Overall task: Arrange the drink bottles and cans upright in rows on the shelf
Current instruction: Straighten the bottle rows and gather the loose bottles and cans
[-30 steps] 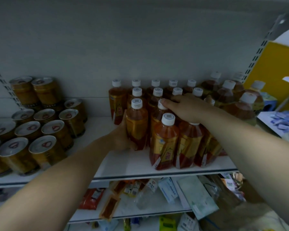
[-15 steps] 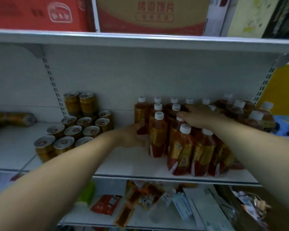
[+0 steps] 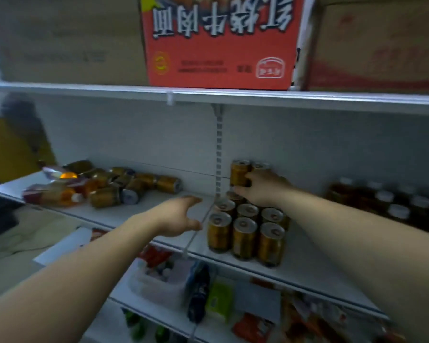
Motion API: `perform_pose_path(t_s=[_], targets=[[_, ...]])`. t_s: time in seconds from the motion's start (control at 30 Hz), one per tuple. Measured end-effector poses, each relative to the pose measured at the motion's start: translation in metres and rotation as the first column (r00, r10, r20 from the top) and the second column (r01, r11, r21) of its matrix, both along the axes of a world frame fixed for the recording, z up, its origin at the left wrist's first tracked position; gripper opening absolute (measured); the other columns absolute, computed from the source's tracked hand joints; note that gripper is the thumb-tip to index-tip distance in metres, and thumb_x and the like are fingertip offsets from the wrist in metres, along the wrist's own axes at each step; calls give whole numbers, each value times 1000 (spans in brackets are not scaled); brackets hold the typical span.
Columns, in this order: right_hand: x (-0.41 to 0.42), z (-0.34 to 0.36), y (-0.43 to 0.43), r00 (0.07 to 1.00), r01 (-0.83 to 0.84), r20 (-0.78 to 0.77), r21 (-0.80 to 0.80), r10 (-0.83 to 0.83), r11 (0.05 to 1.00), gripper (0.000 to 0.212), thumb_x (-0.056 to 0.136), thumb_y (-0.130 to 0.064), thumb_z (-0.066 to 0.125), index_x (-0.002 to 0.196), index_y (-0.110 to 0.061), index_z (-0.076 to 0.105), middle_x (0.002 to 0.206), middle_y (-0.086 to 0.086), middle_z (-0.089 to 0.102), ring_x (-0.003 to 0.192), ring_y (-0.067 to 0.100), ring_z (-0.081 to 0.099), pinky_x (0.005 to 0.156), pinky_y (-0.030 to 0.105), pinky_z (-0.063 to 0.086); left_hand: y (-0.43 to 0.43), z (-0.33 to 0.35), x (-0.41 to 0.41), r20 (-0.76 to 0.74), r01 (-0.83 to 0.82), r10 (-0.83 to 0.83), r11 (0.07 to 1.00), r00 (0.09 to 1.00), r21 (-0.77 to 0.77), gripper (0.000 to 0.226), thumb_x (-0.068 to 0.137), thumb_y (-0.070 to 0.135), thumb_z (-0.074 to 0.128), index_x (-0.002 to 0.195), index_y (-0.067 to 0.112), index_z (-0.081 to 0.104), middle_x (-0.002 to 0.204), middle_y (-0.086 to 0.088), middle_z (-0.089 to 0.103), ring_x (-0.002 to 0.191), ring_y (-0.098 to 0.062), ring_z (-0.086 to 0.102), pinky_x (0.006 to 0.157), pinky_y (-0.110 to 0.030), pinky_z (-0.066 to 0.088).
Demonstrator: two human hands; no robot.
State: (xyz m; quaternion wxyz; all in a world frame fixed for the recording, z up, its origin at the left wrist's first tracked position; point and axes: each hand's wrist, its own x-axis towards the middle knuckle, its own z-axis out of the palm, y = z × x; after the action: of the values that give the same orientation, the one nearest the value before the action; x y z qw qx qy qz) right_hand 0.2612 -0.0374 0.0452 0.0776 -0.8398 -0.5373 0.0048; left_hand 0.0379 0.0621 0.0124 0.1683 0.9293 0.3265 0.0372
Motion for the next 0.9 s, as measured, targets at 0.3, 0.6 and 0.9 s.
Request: perform_pose_path(t_s=[0.3,0.6,0.9], targets=[[-153,-18,157,978,-208,-34,-48,206,977,70,81,-76,37,131,-29,46,132,5,52,110,28,53,82,37,44,131,-11,-186,-106,-285,289,957,951,55,77,83,44,64,147,21,29,152,-3,32,136,-20,34,107,-30,29],[-205,-59,294,956,-292,-11,-94,292,952,76,84,-70,46,143,-22,38,146,9,42,126,29,46,94,36,38,255,-42,-243,-126,-443,442,896,888,24,75,81,46,66,145,27,31,148,-3,38,132,-22,40,106,-35,34],[-234,-122,410,878,-471,15,-145,478,870,83,79,-57,61,146,-21,28,145,7,37,129,28,35,101,41,33,376,-72,-260,-231,-399,454,883,861,247,94,75,36,74,149,31,15,157,-1,15,144,-27,13,114,-49,20]])
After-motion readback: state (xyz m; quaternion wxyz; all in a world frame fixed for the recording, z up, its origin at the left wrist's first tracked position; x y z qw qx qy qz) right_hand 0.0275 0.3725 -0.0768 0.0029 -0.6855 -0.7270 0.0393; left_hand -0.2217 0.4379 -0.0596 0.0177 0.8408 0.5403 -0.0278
